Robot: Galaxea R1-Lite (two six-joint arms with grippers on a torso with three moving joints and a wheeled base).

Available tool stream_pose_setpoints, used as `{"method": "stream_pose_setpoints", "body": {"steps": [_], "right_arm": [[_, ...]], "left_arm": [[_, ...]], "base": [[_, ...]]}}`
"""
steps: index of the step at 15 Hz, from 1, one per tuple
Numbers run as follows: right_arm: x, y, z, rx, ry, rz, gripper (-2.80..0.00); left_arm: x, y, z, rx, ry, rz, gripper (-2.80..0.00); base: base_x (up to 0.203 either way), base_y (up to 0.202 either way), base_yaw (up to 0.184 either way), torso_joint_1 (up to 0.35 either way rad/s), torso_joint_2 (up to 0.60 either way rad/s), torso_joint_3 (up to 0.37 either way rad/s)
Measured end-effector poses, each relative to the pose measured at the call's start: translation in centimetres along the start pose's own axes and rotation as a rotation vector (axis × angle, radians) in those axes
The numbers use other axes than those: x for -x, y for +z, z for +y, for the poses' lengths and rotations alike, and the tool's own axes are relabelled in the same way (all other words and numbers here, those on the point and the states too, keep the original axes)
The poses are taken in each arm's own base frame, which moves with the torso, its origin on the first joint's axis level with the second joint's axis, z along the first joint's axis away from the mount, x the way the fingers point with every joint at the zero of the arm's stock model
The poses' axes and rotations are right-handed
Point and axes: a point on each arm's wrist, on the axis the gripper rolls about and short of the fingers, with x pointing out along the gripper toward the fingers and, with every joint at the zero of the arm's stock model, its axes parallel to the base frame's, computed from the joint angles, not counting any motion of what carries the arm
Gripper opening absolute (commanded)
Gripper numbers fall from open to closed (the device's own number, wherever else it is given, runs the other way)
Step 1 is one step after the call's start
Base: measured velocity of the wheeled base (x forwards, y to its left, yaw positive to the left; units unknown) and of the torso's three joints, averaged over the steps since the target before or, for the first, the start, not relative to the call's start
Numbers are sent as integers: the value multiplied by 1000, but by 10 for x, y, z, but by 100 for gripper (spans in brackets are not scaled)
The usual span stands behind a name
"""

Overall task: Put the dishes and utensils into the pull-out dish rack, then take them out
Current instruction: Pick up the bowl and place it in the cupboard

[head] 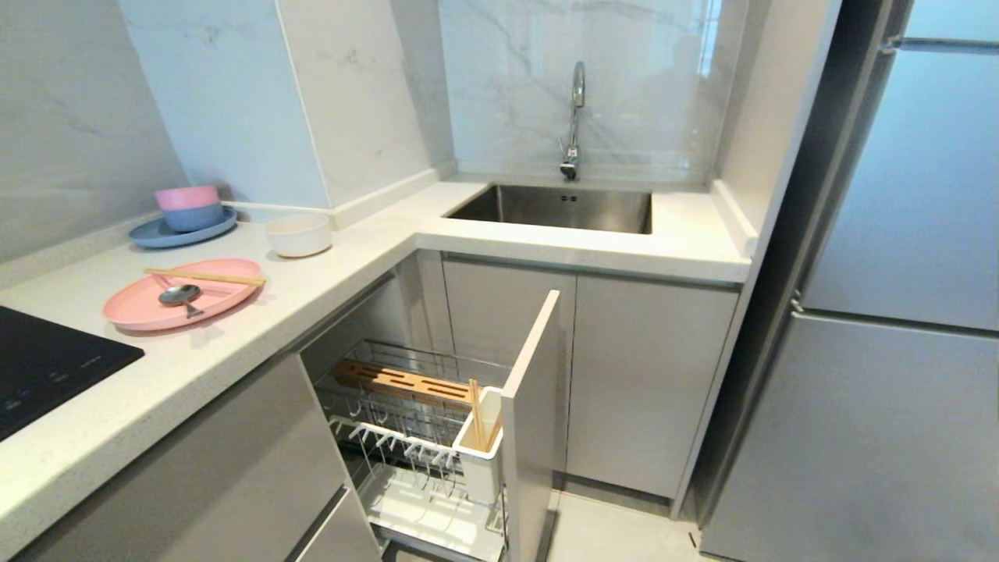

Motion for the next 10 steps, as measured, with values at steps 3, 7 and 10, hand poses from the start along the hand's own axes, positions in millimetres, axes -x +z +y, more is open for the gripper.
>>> {"method": "stream_pose_setpoints", "body": {"steps": [3, 7, 10], "right_arm": [[0, 0, 0, 0, 0, 0, -280], [0, 0, 0, 0, 0, 0, -280], [0, 0, 0, 0, 0, 0, -280]], "left_arm": [[0, 0, 0, 0, 0, 0, -280], [0, 0, 0, 0, 0, 0, -280], [0, 0, 0, -1, 0, 0, -280]], "base": [[0, 0, 0, 2, 6, -201], [0, 0, 0, 2, 1, -202], [0, 0, 0, 4, 3, -200]]}}
